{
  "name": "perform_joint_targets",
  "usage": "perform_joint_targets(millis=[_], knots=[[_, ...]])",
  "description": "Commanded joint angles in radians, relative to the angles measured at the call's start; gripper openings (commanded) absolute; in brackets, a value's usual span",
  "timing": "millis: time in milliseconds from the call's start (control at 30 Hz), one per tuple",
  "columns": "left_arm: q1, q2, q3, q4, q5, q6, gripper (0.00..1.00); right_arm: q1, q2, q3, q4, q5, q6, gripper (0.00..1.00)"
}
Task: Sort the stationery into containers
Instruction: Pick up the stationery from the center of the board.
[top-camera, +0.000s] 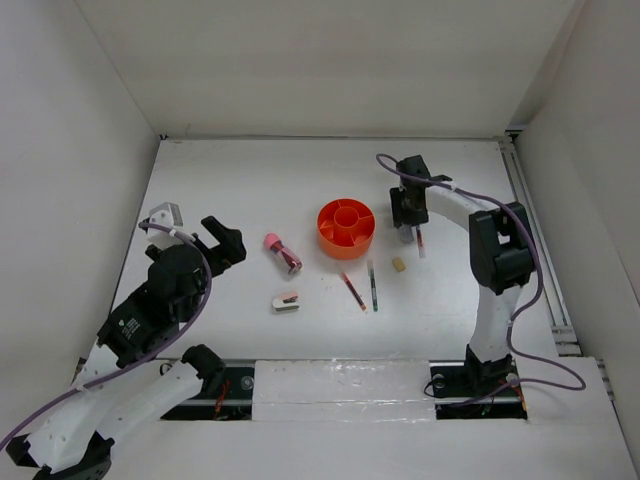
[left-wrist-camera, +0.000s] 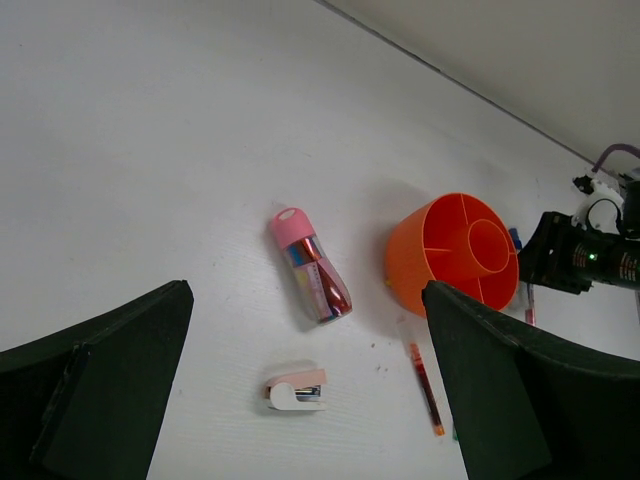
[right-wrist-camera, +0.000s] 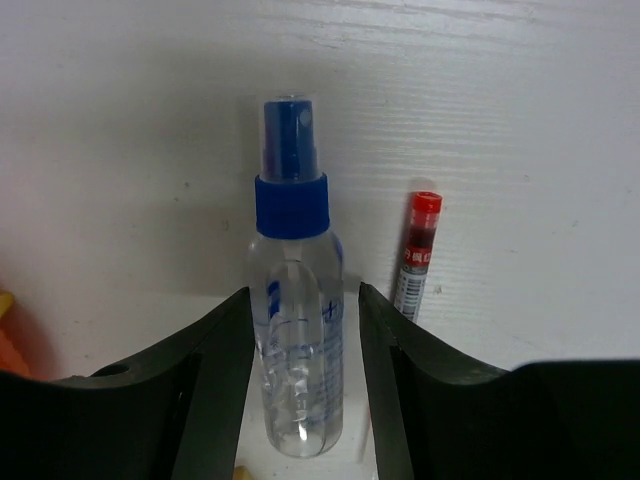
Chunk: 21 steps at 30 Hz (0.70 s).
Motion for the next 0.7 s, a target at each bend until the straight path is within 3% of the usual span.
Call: perform_joint_targets(millis=[0, 400, 500, 533, 567, 667], knots=[[0.000, -0.003, 0.002, 0.005, -0.024, -0.007, 0.99, 0.008, 0.048, 0.063, -0.076, -0.002, -0.012, 0.50], [0.000, -0.003, 0.011, -0.004, -0.033, -0.016, 0.99, 0.008, 0.134, 0.181, -0.173, -0.002, -0.062, 0.44], [0.000, -0.012, 0.011, -0.004, -0.033, -0.016, 0.99, 0.008, 0.134, 0.192, -0.173, -0.002, -0.062, 0.25], [0.000, -0.012, 0.011, -0.004, -0.033, -0.016, 0.99, 0.008, 0.134, 0.192, -0.173, -0.002, -0.062, 0.05], [0.000, -0.012, 0.011, -0.004, -0.042, -0.016, 0.99, 0.008, 0.134, 0.192, -0.173, -0.002, -0.062, 0.00], [0.000, -0.012, 0.011, -0.004, -0.043, -0.016, 0.99, 0.008, 0.065, 0.157, -0.113, -0.004, -0.048, 0.00]])
